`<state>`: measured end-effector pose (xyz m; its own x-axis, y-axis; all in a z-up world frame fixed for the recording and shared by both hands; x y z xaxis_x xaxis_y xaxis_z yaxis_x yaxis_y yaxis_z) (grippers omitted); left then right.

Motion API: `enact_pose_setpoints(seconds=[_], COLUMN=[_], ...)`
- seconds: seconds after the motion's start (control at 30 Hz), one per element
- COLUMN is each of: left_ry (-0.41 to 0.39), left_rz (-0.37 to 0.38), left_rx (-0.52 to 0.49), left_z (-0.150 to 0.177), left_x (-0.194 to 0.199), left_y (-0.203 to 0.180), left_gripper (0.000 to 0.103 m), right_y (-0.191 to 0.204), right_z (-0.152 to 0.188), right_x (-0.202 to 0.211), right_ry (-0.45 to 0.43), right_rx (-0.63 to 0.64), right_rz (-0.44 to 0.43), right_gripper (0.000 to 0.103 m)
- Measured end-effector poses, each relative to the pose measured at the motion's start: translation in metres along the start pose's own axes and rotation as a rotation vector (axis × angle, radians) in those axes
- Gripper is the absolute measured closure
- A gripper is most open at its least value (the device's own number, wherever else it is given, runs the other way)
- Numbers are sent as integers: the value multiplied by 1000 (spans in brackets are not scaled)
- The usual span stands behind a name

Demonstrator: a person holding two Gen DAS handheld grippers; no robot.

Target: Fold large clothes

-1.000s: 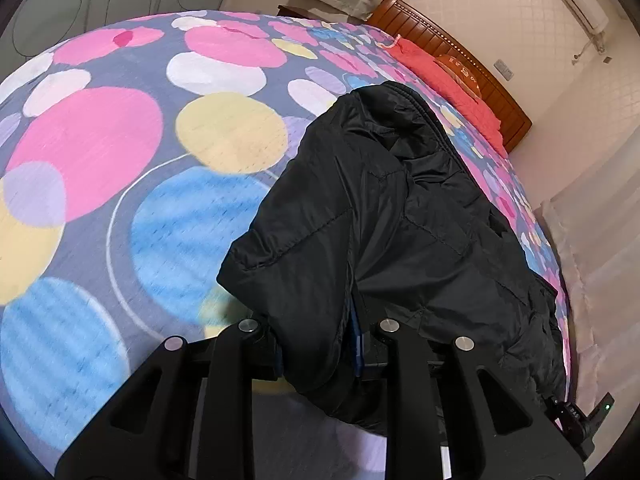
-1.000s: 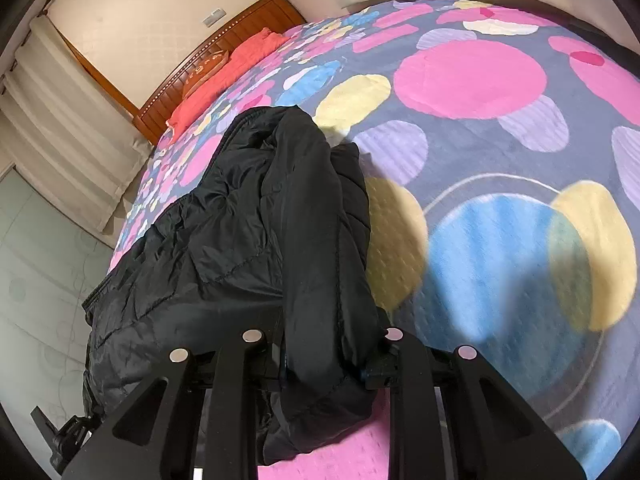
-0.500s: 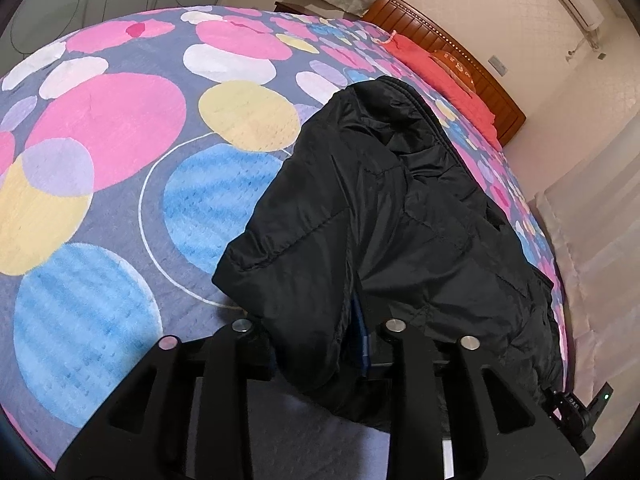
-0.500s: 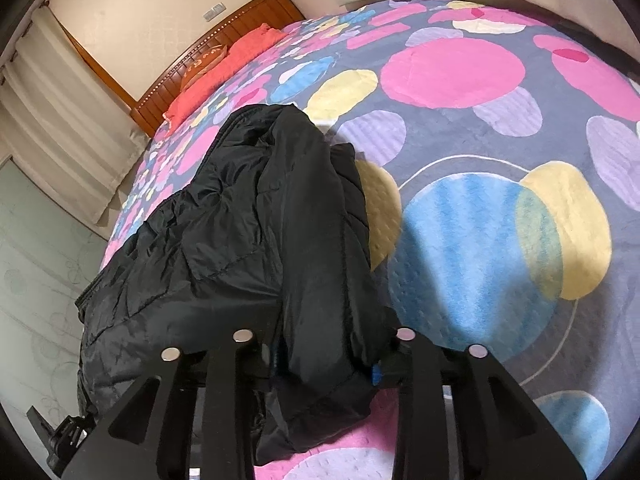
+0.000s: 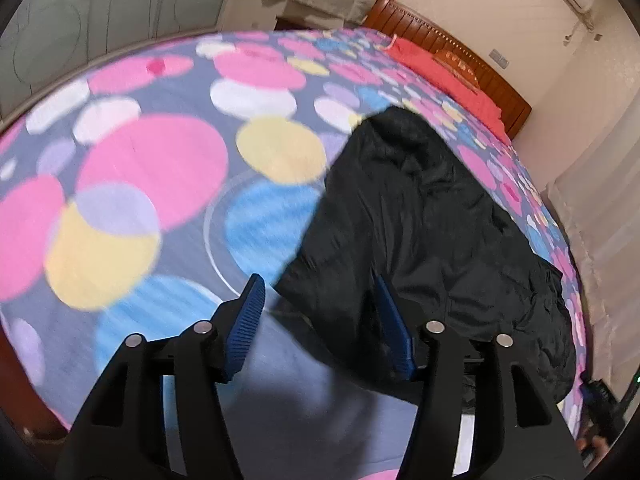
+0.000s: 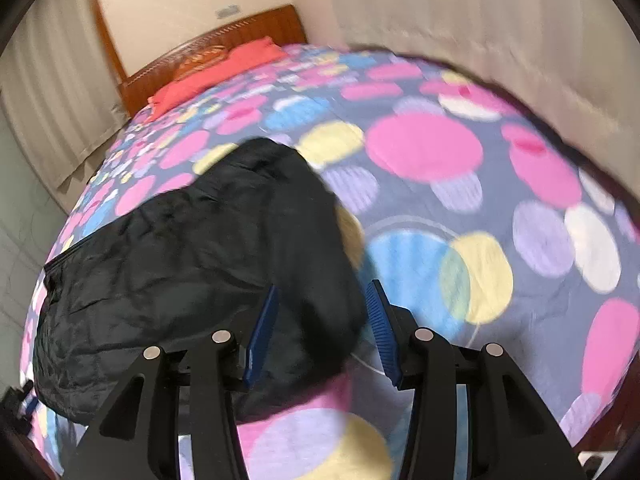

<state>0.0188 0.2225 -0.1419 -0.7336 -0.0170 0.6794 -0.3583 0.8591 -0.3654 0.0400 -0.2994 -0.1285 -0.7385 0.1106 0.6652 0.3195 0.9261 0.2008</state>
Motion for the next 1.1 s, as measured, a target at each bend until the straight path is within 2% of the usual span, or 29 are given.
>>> enact_pose_setpoints(seconds=[0.03, 0.13, 0.3, 0.43, 0.53, 0.67, 1.03, 1.07, 1.1], left_ry=[-11, -33, 12, 43, 74, 116, 218, 241, 265], left_rz=[-4, -2, 31, 41, 48, 43, 101, 117, 132], left_rx=[-6, -28, -67, -94, -104, -115, -149, -146, -139], left_z=[-4, -22, -47, -57, -56, -52, -56, -56, -55], left_x=[3, 4, -22, -43, -58, -79, -125, -130, -135], left_y=[1, 3, -10, -19, -23, -25, -36, -37, -36], left_gripper=[39, 37, 34, 33, 33, 33, 30, 29, 24], right_y=[10, 48, 119, 171, 191, 194, 191, 191, 191], right_z=[-2, -2, -3, -2, 7, 33, 47, 47, 48], right_x=[2, -2, -24, -39, -55, -87, -96, -96, -96], right_ry=[-5, 2, 15, -1, 16, 103, 66, 63, 61], right_rx=[22, 97, 222, 316, 374, 430, 443, 445, 445], right_rz=[-11, -57, -106, -93, -60, 20, 40, 42, 42], right_gripper=[57, 57, 57, 57, 57, 56, 56, 56, 56])
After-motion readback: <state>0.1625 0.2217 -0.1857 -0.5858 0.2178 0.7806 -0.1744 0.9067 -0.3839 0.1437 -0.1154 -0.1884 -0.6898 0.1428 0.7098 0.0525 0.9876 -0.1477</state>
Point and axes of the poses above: each gripper's, at about its wrist camera, not at the fingertips, and x roughly against the way its jaws point, y to its left, z to its underside, the point moved 5 cm from there along -x, roughly the way its jaws point, and after that the axes turned 5 degrees about -y, right-handed, at the moved point
